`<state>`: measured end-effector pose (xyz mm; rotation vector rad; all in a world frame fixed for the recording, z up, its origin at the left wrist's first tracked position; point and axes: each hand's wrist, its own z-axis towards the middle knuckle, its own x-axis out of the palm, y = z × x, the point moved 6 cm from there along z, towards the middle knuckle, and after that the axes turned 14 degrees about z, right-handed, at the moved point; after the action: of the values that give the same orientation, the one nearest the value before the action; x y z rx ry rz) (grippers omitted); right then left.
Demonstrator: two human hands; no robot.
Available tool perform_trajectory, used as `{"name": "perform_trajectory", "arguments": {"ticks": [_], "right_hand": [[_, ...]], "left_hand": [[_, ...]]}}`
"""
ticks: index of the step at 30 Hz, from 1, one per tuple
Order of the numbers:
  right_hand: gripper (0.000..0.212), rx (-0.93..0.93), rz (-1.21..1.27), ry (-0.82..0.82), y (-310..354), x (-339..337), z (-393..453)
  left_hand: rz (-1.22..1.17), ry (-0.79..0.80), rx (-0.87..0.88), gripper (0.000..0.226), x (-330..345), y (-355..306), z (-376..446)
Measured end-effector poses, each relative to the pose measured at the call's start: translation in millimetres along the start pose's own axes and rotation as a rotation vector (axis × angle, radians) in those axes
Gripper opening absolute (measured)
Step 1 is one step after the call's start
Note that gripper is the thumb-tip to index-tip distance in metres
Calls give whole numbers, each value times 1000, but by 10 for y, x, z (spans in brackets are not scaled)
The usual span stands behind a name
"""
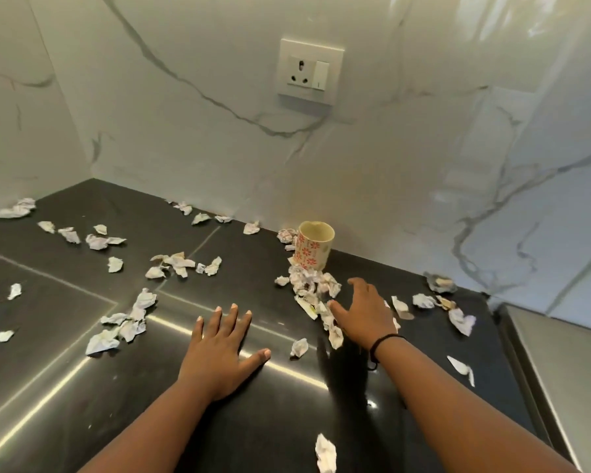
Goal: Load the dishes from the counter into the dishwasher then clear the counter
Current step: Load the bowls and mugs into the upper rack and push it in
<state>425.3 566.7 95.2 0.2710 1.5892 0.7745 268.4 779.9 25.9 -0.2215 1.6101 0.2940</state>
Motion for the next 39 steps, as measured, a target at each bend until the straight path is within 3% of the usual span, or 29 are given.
{"name": "perform_trajectory", "arguments": {"ticks": [7, 11, 18, 22, 26, 30, 32, 35, 39], "right_hand": [[75, 61, 591, -24, 116, 161, 1001], [80, 16, 675, 42, 279, 372, 1349], [80, 10, 719, -65, 308, 389, 1478], [72, 61, 1024, -54, 298, 245, 1296], [87, 120, 1297, 62, 376, -38, 757], [77, 249, 1398, 213, 323, -307, -121], [87, 326, 1485, 240, 196, -395, -576], [92, 388, 1653, 189, -55, -571, -1318], [97, 462, 1806, 22, -409, -793, -2280]], "left_hand": [[11, -7, 7, 86, 0, 43, 231], [-2, 0, 9, 84, 9, 45, 237], [10, 17, 13, 84, 13, 49, 236], [-5, 22, 12, 85, 15, 66, 238], [0, 29, 8, 87, 39, 86, 245], [-22, 21, 8, 90, 33, 64, 243], [-47, 8, 14, 90, 31, 70, 242], [-47, -46, 27, 90, -32, 14, 178], [-159, -166, 34, 57, -331, -670, -3]]}}
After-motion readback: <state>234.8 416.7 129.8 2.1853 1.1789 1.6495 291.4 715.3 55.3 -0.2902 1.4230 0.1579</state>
